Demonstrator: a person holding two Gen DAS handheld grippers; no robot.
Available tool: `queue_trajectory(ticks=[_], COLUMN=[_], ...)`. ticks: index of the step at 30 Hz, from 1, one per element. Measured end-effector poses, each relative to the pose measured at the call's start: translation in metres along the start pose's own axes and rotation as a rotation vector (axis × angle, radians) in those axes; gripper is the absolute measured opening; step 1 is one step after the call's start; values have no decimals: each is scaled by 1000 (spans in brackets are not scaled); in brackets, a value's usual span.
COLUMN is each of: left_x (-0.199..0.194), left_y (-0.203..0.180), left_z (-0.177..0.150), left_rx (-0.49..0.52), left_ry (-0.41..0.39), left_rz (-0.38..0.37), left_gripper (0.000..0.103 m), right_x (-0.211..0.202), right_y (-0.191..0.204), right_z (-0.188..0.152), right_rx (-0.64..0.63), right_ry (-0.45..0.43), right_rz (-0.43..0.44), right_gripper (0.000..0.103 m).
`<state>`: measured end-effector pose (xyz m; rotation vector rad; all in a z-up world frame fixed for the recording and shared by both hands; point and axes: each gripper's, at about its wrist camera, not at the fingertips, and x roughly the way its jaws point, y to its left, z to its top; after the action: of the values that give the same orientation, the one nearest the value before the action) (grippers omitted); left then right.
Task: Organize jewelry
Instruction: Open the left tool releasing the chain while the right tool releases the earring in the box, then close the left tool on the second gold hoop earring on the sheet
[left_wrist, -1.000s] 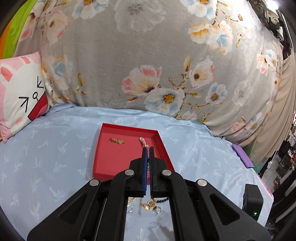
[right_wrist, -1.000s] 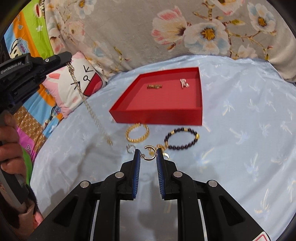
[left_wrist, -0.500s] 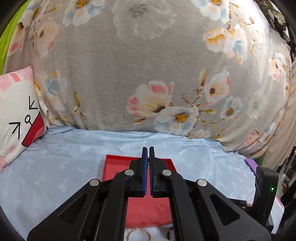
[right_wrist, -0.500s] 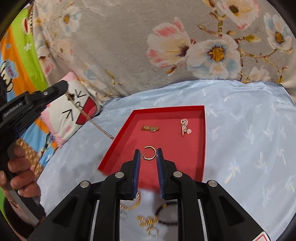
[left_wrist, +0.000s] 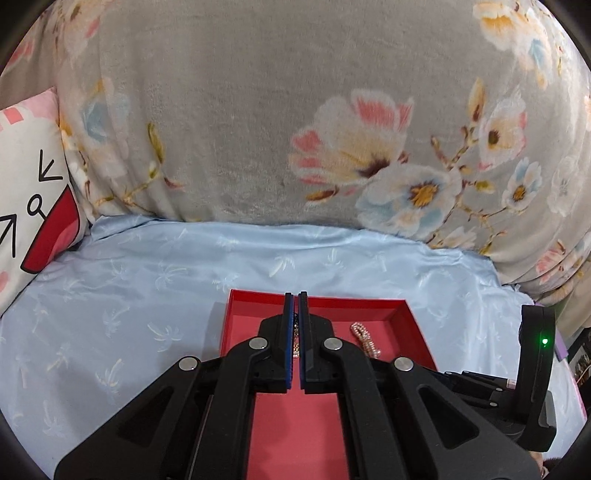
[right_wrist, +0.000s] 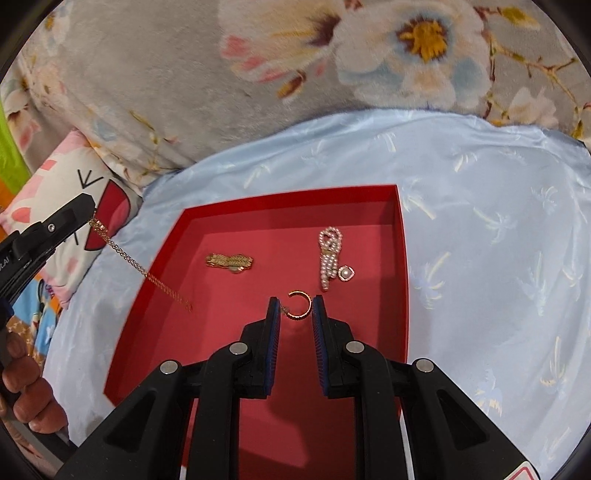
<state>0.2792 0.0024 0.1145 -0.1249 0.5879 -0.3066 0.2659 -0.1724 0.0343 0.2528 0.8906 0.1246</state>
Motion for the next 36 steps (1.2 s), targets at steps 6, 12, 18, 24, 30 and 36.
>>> queue_trajectory(ticks=[6, 12, 18, 24, 30, 36], left_x=[9, -20, -68, -110, -140, -157], left_y=[2, 5, 7, -2, -9, -18], left_z=[-10, -17, -45, -98, -146, -191], left_rx=[-13, -4, -17, 4, -11, 0], left_ry=[13, -27, -38, 12, 69, 147], left_rz=[23, 72, 55, 50, 26, -1], left_gripper=[16, 44, 59, 63, 65, 65], right_x=[1, -42, -86, -119, -141, -152], right_y=[-4, -8, -10, -12, -13, -15], right_z=[0, -10, -57, -123, -181, -218], right_rx=[-1, 5, 13, 11, 16, 40], right_ry=[-24, -107, -132, -114, -74, -43], right_rz=[-39, -26, 1, -22, -42, -38], right_gripper=[24, 35, 40, 40, 40, 40])
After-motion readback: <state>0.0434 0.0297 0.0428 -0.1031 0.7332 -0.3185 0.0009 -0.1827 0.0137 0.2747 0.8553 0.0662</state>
